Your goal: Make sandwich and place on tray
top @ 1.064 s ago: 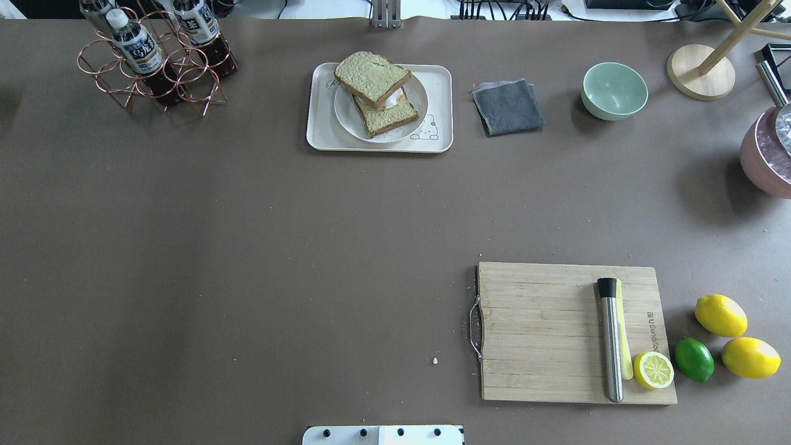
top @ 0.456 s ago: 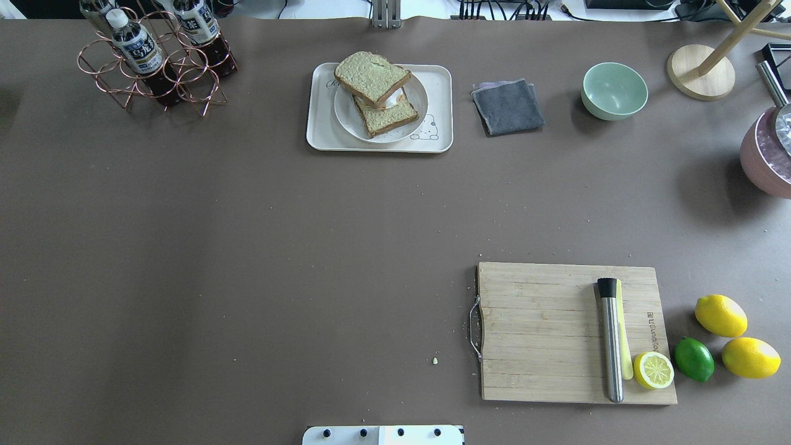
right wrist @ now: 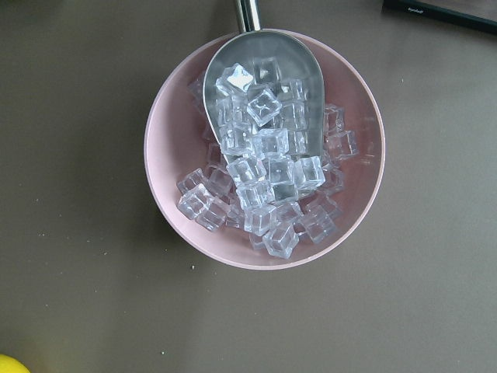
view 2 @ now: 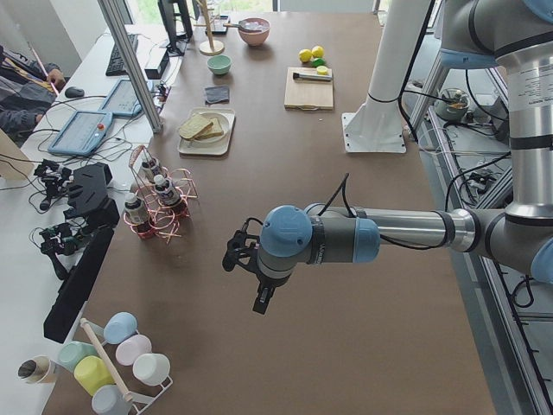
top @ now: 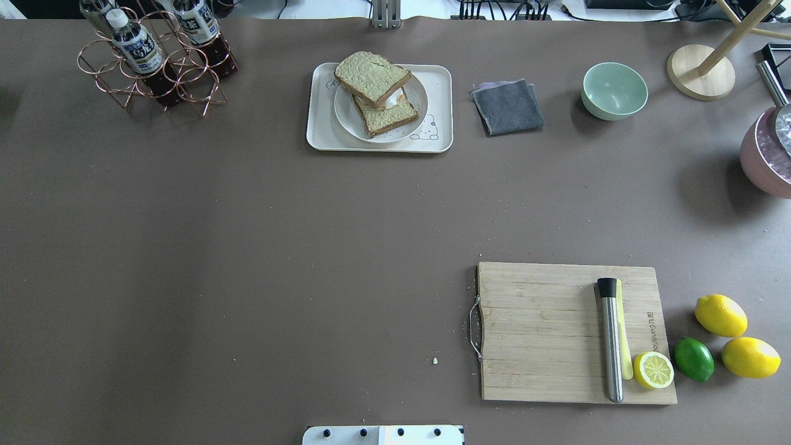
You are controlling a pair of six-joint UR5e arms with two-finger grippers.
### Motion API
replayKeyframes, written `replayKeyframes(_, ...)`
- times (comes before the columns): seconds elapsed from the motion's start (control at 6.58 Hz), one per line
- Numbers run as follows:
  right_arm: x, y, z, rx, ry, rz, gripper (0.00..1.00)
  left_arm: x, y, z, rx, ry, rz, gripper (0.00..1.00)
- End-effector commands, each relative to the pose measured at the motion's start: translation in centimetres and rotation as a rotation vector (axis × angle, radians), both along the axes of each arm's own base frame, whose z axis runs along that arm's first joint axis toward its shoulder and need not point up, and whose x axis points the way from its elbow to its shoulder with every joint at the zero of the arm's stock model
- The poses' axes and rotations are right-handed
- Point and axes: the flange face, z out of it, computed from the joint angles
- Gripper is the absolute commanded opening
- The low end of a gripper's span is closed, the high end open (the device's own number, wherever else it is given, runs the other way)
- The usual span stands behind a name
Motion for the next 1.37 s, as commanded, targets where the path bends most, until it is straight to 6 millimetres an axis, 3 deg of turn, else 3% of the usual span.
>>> replayKeyframes(0.0, -0.1, 0.5, 0.9, -0.023, 0.007, 0.002, 1.0, 0.0, -0.3, 0.5, -0.008, -0.008, 0.003, 0.98)
replayKeyframes(0.61, 0.1, 0.1, -1.4, 0.024, 0.01, 0.005, 1.0, -0.2, -0.8, 0.3, -0.007, -0.046, 0.003, 0.98)
replayKeyframes(1.22, 0.0, 0.8, -1.3, 0.021, 0.01, 0.005, 1.0, 0.0, -0.2, 0.5, -0.011, -0.044, 0.006, 0.98)
